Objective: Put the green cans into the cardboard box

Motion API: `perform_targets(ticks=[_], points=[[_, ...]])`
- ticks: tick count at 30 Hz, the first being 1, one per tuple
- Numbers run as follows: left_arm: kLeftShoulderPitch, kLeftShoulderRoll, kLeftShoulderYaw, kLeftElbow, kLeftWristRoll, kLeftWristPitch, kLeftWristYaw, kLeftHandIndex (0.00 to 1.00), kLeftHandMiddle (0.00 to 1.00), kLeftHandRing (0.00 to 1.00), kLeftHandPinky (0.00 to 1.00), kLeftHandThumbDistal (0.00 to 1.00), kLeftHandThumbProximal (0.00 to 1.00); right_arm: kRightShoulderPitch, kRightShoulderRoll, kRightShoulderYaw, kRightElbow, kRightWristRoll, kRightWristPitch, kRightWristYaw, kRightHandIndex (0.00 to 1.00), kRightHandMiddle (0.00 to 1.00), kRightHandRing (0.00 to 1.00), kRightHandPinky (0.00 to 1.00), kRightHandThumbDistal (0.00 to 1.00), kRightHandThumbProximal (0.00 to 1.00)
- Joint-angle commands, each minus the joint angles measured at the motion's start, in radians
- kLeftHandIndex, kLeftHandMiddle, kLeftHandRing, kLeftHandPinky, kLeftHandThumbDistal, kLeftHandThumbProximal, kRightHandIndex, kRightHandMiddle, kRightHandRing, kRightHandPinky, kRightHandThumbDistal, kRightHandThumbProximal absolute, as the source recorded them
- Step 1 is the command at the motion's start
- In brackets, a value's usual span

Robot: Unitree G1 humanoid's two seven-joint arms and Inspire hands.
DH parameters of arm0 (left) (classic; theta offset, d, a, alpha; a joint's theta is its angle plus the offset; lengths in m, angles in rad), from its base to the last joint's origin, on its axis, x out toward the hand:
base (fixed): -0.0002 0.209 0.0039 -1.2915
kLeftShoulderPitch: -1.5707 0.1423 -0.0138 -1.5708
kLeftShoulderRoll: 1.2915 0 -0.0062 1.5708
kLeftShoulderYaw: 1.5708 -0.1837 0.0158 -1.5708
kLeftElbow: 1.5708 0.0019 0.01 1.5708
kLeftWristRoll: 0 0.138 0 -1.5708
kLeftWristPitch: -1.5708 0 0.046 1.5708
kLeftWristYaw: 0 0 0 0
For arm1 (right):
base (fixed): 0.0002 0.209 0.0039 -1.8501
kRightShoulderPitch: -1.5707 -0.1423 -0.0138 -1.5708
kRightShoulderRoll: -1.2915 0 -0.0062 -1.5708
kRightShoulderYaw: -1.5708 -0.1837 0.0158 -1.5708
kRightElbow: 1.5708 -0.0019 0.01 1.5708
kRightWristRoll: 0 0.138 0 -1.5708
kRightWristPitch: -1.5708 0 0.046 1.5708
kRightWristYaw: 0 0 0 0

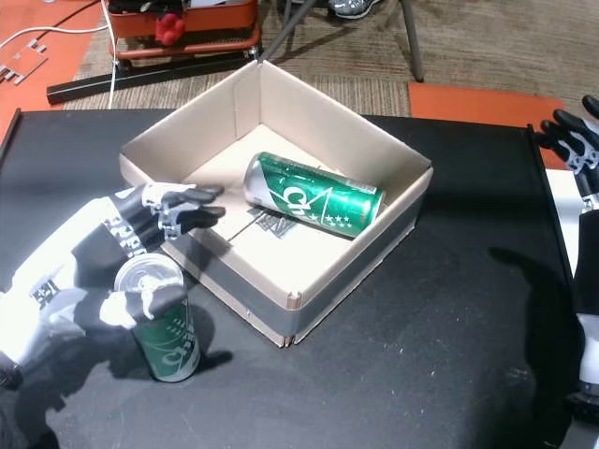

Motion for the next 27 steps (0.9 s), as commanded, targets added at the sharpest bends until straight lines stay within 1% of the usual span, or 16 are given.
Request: perform_targets(ticks=[1, 4, 6, 7, 9, 11, 15, 17, 19, 22, 24, 27], points=[[0.011, -0.001, -0.006, 0.004, 0.014, -0.01, 0.001, 0.93, 0.9, 0.93, 0.78, 0.8, 0.15, 0.011, -0.009, -0.016, -0.01, 0.013, 0.003, 0.009, 0.65, 0.61, 0.63, 0.71, 0.64, 0.78], [0.014, 0.004, -0.009, 0.003, 0.02, -0.016, 0.002, 0.93, 0.9, 0.93, 0.78, 0.81, 0.14, 0.011, -0.017, -0.029, 0.007, 0.003, -0.019, 0.022, 0.65, 0.61, 0.63, 0.72, 0.67, 0.82], [0.019, 0.011, -0.018, 0.002, 0.035, -0.035, 0.014, 0.93, 0.9, 0.93, 0.79, 0.81, 0.12, 0.013, -0.019, -0.035, 0.003, 0.002, -0.018, 0.025, 0.65, 0.6, 0.61, 0.71, 0.67, 0.81], [0.021, 0.015, -0.022, 0.002, 0.042, -0.043, 0.019, 0.95, 0.91, 0.93, 0.79, 0.81, 0.11, 0.014, -0.019, -0.038, 0.001, 0.004, -0.015, 0.027, 0.64, 0.6, 0.61, 0.71, 0.67, 0.81], [0.026, 0.023, -0.032, 0.003, 0.055, -0.056, 0.029, 0.98, 0.92, 0.92, 0.78, 0.83, 0.12, 0.014, -0.021, -0.044, 0.0, 0.01, -0.011, 0.034, 0.64, 0.59, 0.6, 0.7, 0.65, 0.8], [0.03, 0.034, -0.048, 0.004, 0.074, -0.067, 0.045, 0.99, 0.92, 0.91, 0.77, 0.85, 0.14, 0.016, -0.025, -0.049, -0.001, 0.012, -0.01, 0.04, 0.64, 0.59, 0.6, 0.7, 0.66, 0.81], [0.034, 0.05, -0.069, 0.006, 0.087, -0.079, 0.047, 0.98, 0.91, 0.9, 0.76, 0.82, 0.13, 0.023, -0.03, -0.058, -0.011, 0.031, 0.011, 0.054, 0.64, 0.59, 0.59, 0.7, 0.66, 0.79], [0.036, 0.059, -0.081, 0.006, 0.092, -0.075, 0.048, 0.97, 0.9, 0.89, 0.75, 0.81, 0.11, 0.026, -0.033, -0.063, -0.014, 0.042, 0.021, 0.067, 0.64, 0.59, 0.59, 0.7, 0.64, 0.79], [0.037, 0.067, -0.089, 0.007, 0.095, -0.071, 0.048, 0.96, 0.89, 0.88, 0.74, 0.81, 0.11, 0.027, -0.034, -0.069, -0.016, 0.044, 0.02, 0.074, 0.63, 0.58, 0.58, 0.7, 0.66, 0.8], [0.039, 0.077, -0.095, 0.009, 0.105, -0.065, 0.055, 0.94, 0.87, 0.87, 0.73, 0.82, 0.12, 0.028, -0.036, -0.081, -0.018, 0.049, 0.025, 0.082, 0.62, 0.58, 0.58, 0.69, 0.64, 0.8], [0.041, 0.085, -0.1, 0.01, 0.117, -0.061, 0.07, 0.93, 0.86, 0.87, 0.71, 0.84, 0.13, 0.03, -0.037, -0.088, -0.018, 0.043, 0.023, 0.074, 0.62, 0.57, 0.58, 0.69, 0.65, 0.8], [0.047, 0.088, -0.098, 0.011, 0.12, -0.061, 0.081, 0.91, 0.85, 0.86, 0.71, 0.82, 0.13, 0.031, -0.039, -0.093, -0.017, 0.047, 0.026, 0.078, 0.62, 0.58, 0.58, 0.69, 0.64, 0.81]])
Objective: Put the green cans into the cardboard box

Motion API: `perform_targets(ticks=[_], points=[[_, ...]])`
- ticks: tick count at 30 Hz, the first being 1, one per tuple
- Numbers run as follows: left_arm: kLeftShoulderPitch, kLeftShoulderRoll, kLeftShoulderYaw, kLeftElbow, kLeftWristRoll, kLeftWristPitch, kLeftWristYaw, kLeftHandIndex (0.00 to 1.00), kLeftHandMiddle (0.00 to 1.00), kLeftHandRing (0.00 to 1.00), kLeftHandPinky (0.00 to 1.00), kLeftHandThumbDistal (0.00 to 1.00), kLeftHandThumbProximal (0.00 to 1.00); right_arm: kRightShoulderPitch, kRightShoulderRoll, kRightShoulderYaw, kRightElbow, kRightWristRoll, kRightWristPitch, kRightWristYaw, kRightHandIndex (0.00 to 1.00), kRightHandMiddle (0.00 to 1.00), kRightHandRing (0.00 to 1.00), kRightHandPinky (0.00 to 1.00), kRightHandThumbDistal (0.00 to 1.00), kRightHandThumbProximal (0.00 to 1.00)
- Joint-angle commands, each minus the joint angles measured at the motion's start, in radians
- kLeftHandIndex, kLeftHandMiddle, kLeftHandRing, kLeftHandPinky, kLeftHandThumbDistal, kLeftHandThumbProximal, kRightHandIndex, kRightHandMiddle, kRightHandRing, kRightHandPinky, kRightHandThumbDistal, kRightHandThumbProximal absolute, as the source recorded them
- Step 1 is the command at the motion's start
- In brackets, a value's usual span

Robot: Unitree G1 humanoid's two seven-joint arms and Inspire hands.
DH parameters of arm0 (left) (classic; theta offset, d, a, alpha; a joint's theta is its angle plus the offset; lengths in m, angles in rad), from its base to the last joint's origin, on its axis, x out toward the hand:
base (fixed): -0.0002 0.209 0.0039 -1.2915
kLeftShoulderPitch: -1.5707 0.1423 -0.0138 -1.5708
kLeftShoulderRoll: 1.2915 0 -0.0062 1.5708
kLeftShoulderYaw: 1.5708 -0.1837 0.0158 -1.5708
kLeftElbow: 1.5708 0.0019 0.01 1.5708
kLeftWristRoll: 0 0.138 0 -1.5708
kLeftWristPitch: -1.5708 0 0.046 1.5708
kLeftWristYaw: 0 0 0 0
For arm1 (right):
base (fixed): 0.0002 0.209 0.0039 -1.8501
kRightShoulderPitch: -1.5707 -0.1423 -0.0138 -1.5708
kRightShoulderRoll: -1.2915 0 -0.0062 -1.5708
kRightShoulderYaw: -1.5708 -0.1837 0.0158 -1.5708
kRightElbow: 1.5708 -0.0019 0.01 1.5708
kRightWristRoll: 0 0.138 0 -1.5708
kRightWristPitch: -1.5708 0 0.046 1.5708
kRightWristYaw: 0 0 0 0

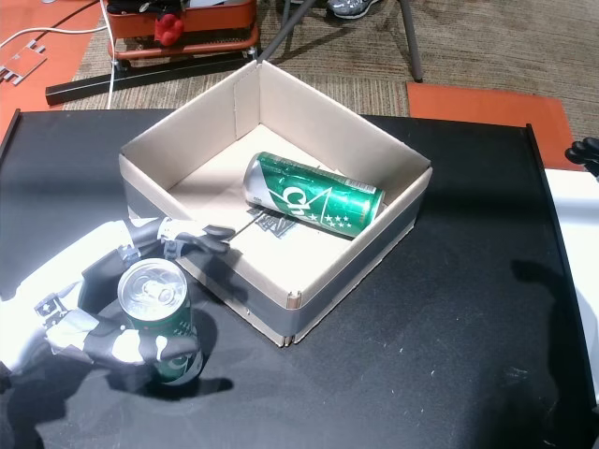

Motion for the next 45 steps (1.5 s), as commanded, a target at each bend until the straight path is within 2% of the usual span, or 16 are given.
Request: perform_targets(ticks=[1, 12, 18, 23, 27, 39, 42, 45], points=[[0.019, 0.01, -0.001, 0.011, 0.009, 0.006, 0.006, 0.91, 0.85, 0.86, 0.71, 0.82, 0.13, 0.021, -0.009, -0.012, -0.01, 0.015, 0.008, 0.005, 0.62, 0.58, 0.58, 0.69, 0.64, 0.8], [0.018, -0.022, 0.043, 0.028, -0.037, 0.038, -0.012, 0.81, 0.78, 0.79, 0.73, 0.7, 0.01, 0.021, -0.009, -0.023, -0.004, 0.011, 0.013, 0.016, 0.62, 0.57, 0.58, 0.68, 0.66, 0.79], [0.011, -0.036, 0.073, 0.04, -0.037, 0.107, 0.03, 0.73, 0.75, 0.78, 0.74, 0.73, 0.0, 0.017, -0.009, -0.029, 0.007, 0.017, 0.015, 0.037, 0.62, 0.57, 0.58, 0.69, 0.65, 0.79], [-0.002, -0.046, 0.097, 0.058, -0.034, 0.161, 0.063, 0.78, 0.78, 0.81, 0.76, 0.71, 0.0, 0.017, -0.004, -0.029, -0.001, 0.021, 0.022, 0.045, 0.61, 0.57, 0.57, 0.68, 0.68, 0.76], [-0.002, -0.048, 0.106, 0.066, -0.024, 0.162, 0.087, 0.81, 0.8, 0.82, 0.76, 0.72, 0.0, 0.018, -0.002, -0.03, -0.004, 0.031, 0.032, 0.058, 0.61, 0.57, 0.58, 0.68, 0.63, 0.75], [0.004, -0.045, 0.121, 0.065, -0.026, 0.161, 0.092, 0.82, 0.8, 0.83, 0.76, 0.73, 0.0, 0.015, -0.002, -0.043, 0.004, 0.024, 0.027, 0.049, 0.63, 0.58, 0.58, 0.67, 0.66, 0.78], [0.007, -0.04, 0.119, 0.065, -0.019, 0.161, 0.095, 0.83, 0.8, 0.83, 0.76, 0.7, 0.0, 0.013, -0.001, -0.047, 0.003, 0.033, 0.033, 0.055, 0.63, 0.58, 0.58, 0.67, 0.64, 0.78], [0.008, -0.033, 0.115, 0.064, -0.012, 0.156, 0.095, 0.81, 0.79, 0.82, 0.76, 0.67, 0.0, 0.011, 0.0, -0.052, 0.008, 0.028, 0.025, 0.047, 0.62, 0.58, 0.6, 0.68, 0.67, 0.79]])
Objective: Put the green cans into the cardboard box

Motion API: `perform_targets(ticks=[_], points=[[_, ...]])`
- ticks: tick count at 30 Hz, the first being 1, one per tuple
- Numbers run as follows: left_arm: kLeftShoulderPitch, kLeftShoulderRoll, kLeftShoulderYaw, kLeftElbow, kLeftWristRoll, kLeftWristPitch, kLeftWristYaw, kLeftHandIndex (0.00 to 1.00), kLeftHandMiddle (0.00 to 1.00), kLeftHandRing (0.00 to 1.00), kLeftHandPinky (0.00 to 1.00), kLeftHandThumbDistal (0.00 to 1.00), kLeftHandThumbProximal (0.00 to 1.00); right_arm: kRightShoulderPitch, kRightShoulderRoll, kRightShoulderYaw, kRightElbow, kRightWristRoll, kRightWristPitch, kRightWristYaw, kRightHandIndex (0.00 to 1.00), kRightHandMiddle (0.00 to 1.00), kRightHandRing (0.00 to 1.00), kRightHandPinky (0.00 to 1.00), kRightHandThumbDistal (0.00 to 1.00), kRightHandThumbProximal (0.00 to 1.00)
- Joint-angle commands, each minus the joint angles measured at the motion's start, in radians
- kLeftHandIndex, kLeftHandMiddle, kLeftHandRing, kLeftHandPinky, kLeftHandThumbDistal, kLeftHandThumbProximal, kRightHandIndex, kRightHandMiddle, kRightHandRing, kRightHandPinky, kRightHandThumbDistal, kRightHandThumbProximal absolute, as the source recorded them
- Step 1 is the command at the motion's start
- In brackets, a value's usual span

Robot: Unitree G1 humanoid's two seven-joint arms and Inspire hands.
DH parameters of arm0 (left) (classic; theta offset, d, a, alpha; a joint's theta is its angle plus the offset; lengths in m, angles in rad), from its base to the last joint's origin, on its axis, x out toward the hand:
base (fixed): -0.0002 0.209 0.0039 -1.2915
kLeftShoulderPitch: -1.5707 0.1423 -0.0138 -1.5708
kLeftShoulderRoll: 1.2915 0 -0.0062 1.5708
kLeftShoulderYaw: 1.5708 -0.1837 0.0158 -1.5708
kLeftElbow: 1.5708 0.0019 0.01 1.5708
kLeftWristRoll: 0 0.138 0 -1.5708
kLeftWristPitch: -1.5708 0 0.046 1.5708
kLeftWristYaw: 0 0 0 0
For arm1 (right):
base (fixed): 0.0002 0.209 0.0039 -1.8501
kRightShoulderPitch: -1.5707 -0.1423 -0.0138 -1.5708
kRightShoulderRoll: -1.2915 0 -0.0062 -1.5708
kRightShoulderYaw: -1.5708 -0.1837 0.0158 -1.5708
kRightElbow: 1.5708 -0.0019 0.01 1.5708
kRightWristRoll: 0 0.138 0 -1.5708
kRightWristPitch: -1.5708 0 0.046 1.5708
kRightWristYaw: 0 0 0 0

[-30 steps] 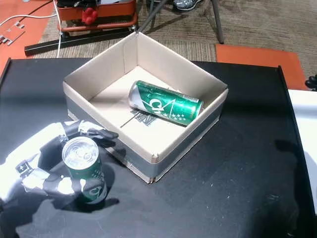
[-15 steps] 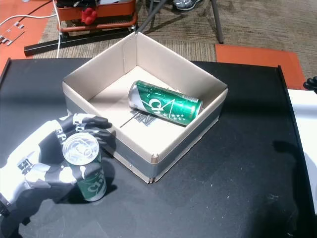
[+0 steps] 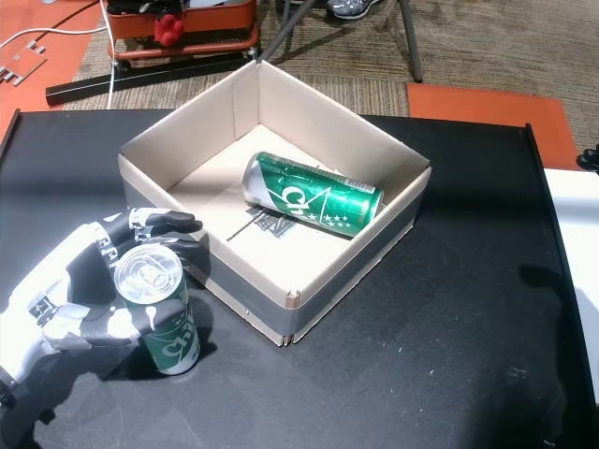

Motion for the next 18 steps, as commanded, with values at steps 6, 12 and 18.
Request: perform_targets(ticks=[6, 12, 18], points=[[0.007, 0.026, -0.024, 0.007, 0.035, 0.004, 0.028, 0.77, 0.73, 0.74, 0.71, 0.65, 0.0, 0.0, 0.002, -0.02, 0.017, 0.016, -0.022, -0.004, 0.61, 0.59, 0.61, 0.69, 0.66, 0.8], [0.005, 0.031, -0.034, 0.006, 0.047, 0.019, 0.036, 0.73, 0.68, 0.7, 0.69, 0.62, 0.0, 0.001, 0.009, -0.02, 0.009, 0.015, -0.024, -0.01, 0.61, 0.58, 0.6, 0.68, 0.66, 0.81], [0.007, 0.021, -0.036, 0.011, 0.053, 0.005, 0.06, 0.72, 0.69, 0.73, 0.77, 0.62, 0.0, 0.0, 0.011, -0.021, 0.009, 0.014, -0.028, -0.013, 0.62, 0.58, 0.61, 0.68, 0.65, 0.8]])
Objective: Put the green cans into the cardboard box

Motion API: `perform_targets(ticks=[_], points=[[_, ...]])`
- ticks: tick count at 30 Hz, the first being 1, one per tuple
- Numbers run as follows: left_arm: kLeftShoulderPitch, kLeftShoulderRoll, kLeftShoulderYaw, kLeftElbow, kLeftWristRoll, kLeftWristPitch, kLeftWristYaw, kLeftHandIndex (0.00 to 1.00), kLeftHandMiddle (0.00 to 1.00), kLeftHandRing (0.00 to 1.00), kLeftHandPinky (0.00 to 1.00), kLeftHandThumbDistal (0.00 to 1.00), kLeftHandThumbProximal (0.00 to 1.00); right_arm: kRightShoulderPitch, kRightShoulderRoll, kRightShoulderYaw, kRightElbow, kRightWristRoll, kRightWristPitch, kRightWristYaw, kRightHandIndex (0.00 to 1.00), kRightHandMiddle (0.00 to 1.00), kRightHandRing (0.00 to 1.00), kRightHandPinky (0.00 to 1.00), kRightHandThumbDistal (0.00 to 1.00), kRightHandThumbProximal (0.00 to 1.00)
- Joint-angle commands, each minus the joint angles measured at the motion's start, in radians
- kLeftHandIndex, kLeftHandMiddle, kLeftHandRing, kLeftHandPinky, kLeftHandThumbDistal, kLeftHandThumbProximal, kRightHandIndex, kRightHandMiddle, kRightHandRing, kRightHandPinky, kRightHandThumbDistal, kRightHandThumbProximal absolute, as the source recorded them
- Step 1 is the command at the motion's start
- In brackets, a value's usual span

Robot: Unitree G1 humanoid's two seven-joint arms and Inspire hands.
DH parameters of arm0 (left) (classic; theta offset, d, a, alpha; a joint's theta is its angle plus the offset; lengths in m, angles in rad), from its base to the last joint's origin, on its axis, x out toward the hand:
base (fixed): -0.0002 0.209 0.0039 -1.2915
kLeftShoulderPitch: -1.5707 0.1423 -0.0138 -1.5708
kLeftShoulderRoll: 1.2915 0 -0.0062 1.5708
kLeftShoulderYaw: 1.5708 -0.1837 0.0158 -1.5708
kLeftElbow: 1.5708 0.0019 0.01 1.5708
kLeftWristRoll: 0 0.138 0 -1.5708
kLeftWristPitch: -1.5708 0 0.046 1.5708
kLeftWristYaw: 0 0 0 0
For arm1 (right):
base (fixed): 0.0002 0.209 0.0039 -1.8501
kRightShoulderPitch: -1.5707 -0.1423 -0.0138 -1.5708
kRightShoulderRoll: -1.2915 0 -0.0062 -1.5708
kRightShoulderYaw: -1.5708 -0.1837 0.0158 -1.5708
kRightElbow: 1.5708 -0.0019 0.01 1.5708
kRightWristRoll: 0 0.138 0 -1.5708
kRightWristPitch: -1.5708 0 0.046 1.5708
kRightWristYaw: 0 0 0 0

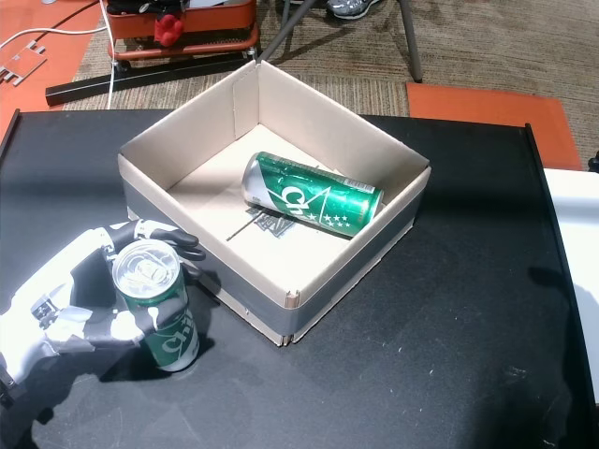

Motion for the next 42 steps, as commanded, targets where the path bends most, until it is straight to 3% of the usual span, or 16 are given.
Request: perform_targets(ticks=[1, 8, 16, 22, 32, 42], points=[[0.008, 0.006, -0.006, 0.011, 0.017, -0.011, 0.023, 0.75, 0.69, 0.74, 0.81, 0.62, 0.0, 0.004, 0.005, -0.002, -0.007, 0.014, -0.009, -0.005, 0.62, 0.58, 0.61, 0.68, 0.64, 0.8], [0.0, -0.015, -0.002, 0.02, 0.008, -0.002, 0.038, 0.85, 0.76, 0.83, 1.0, 0.62, 0.0, 0.001, 0.007, -0.002, -0.004, 0.019, -0.004, -0.006, 0.61, 0.58, 0.6, 0.68, 0.64, 0.8], [-0.009, -0.05, -0.001, 0.031, 0.008, 0.045, 0.042, 0.92, 0.83, 0.9, 1.0, 0.62, 0.0, 0.004, 0.012, 0.005, -0.01, 0.004, -0.01, -0.021, 0.62, 0.58, 0.6, 0.67, 0.68, 0.81], [-0.005, -0.071, -0.024, 0.042, 0.034, 0.058, 0.062, 0.94, 0.85, 0.9, 1.0, 0.62, 0.0, 0.007, 0.013, 0.013, -0.01, -0.004, -0.031, -0.028, 0.63, 0.58, 0.6, 0.68, 0.67, 0.83], [0.006, -0.059, -0.042, 0.047, 0.042, 0.054, 0.067, 0.94, 0.87, 0.93, 1.0, 0.56, 0.0, 0.008, 0.019, 0.016, -0.014, 0.016, -0.023, -0.029, 0.62, 0.57, 0.6, 0.67, 0.65, 0.81], [0.001, -0.056, -0.066, 0.045, 0.059, 0.055, 0.102, 0.88, 0.8, 0.83, 0.91, 0.52, 0.0, 0.012, 0.028, 0.012, -0.018, 0.035, -0.023, -0.027, 0.61, 0.57, 0.59, 0.67, 0.63, 0.8]])
